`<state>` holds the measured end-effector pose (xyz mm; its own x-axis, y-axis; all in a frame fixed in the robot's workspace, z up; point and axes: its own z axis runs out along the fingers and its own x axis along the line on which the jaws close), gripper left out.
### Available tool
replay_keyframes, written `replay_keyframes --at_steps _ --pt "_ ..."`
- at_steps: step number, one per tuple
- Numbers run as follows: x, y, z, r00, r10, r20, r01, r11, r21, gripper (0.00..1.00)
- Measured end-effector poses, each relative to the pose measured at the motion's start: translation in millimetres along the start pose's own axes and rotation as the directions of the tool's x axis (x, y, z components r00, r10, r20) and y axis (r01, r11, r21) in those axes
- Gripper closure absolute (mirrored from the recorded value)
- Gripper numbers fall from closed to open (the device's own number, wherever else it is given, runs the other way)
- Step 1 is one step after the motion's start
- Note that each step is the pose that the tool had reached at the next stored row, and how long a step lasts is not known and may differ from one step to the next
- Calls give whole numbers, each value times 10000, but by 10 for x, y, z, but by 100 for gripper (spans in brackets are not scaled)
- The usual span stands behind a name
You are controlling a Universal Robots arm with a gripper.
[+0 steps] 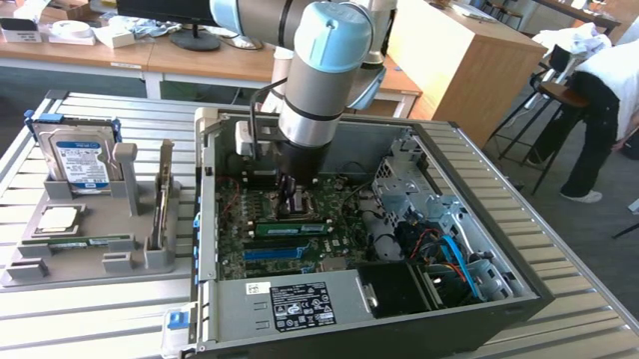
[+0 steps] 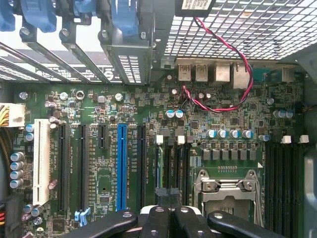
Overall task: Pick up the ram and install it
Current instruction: 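Press down the ram until it locks into place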
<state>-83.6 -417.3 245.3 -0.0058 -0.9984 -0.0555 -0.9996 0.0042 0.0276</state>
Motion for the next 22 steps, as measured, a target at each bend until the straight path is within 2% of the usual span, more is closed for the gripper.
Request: replay_keyframes --at_steps 13,22 --pt "1 30 3 10000 0 0 0 10000 1 90" --pt "3 29 50 10000 0 0 0 10000 2 90"
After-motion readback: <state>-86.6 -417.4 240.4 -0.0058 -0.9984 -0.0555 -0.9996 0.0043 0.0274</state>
